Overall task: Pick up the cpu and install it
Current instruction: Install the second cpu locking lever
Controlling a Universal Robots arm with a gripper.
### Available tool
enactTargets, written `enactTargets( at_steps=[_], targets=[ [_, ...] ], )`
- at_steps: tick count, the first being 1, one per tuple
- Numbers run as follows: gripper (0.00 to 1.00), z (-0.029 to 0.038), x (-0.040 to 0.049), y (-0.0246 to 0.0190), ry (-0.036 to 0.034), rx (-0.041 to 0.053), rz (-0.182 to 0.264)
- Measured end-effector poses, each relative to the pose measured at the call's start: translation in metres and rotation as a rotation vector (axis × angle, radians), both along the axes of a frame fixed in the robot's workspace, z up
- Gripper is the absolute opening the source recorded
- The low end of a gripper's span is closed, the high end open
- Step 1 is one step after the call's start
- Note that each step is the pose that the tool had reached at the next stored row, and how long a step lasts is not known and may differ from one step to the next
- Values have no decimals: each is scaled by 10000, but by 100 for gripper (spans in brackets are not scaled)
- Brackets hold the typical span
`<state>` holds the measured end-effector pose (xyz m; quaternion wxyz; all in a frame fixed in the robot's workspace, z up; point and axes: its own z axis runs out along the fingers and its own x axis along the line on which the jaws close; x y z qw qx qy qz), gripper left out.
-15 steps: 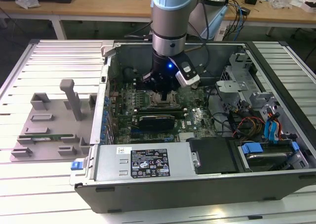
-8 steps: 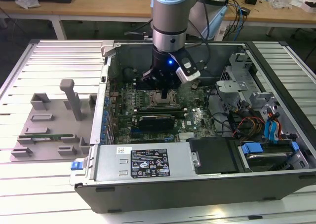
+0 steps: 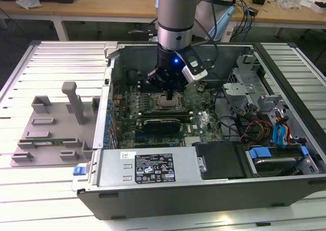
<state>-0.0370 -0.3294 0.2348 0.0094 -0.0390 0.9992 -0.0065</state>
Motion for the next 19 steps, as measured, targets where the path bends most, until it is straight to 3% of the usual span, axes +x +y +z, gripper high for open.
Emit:
enactTargets(
  at_steps=[9,13,19],
  targets=[
    [11,72,0,12,1,-134,1],
    [11,173,0,15,2,-170,0],
    [11,182,0,15,1,-171,0]
  ],
)
